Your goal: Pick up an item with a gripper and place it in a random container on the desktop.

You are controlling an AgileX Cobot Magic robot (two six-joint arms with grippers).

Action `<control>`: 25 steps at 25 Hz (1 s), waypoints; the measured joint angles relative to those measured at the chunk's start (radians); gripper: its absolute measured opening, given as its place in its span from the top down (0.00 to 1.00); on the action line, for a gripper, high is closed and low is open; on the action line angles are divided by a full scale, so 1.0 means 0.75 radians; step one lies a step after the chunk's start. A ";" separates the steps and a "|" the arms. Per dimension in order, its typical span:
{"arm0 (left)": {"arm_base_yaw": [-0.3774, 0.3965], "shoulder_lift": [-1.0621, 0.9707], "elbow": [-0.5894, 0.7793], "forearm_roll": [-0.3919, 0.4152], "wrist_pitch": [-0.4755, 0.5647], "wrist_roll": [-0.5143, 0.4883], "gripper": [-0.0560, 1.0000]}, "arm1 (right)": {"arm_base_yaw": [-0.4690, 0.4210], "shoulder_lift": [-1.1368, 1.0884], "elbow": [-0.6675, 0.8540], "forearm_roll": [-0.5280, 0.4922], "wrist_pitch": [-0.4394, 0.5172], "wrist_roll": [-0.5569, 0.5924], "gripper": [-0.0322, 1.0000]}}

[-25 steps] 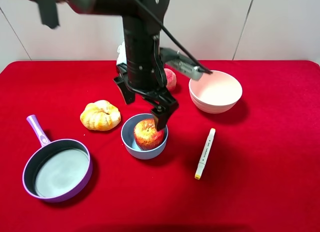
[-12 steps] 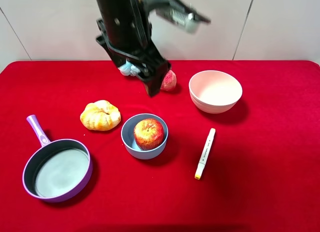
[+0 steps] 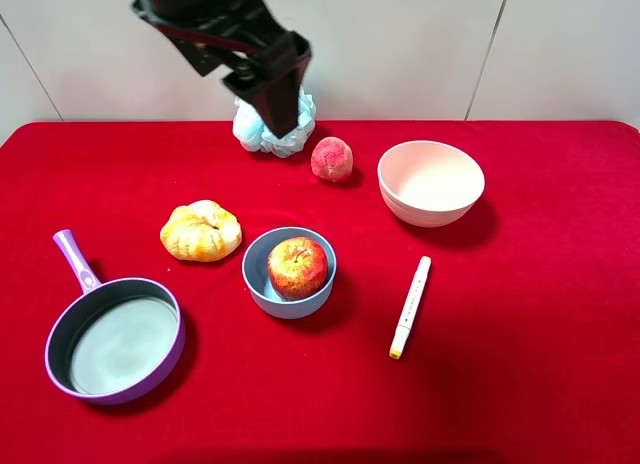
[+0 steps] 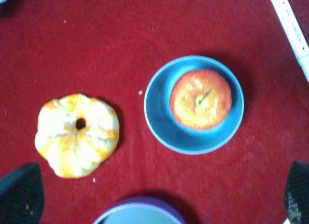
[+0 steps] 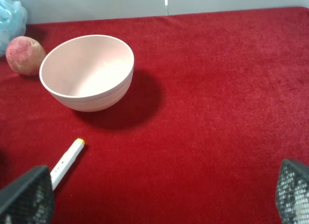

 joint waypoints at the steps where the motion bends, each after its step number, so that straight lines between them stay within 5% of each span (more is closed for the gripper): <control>1: 0.000 -0.032 0.028 0.000 0.000 -0.006 0.01 | 0.000 0.000 0.000 0.000 0.000 0.000 0.30; 25: 0.000 -1.161 0.872 -0.003 0.004 -0.160 0.01 | 0.000 0.000 0.000 0.000 0.000 0.000 0.30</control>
